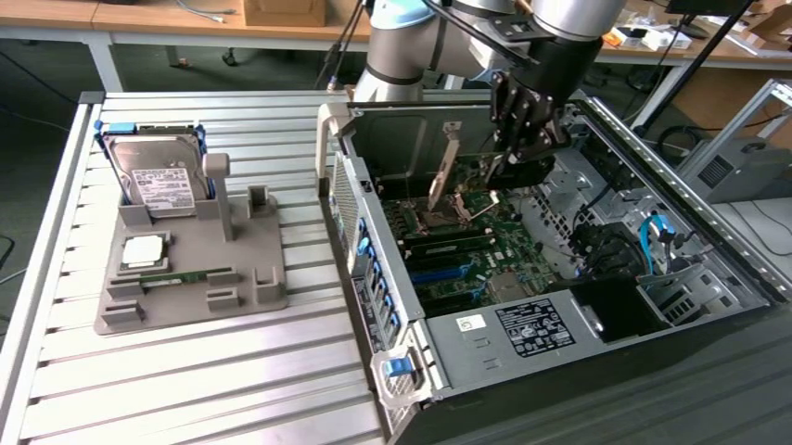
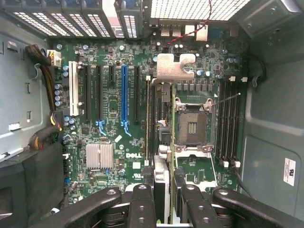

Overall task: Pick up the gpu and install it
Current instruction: 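Insert the gpu into the slot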

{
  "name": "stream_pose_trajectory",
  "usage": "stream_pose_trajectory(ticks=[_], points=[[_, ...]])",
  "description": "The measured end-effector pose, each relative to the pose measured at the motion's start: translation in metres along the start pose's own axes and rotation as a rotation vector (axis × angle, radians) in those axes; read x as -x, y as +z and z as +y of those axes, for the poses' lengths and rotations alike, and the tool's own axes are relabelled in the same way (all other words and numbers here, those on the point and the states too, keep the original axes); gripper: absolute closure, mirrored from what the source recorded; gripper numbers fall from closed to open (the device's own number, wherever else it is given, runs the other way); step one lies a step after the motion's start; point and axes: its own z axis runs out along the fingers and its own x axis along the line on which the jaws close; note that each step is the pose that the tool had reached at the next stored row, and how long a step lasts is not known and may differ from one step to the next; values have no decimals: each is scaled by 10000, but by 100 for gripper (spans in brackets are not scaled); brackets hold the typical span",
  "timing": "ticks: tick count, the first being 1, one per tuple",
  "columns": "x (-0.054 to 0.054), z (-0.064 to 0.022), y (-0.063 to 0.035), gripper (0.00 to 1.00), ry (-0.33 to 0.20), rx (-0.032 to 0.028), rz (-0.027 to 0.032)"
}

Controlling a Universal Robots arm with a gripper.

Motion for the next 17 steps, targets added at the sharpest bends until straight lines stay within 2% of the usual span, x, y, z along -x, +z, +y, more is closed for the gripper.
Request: stream_pose_trajectory(ticks=[17], points=[[-3,11,50,73,1,0,8]])
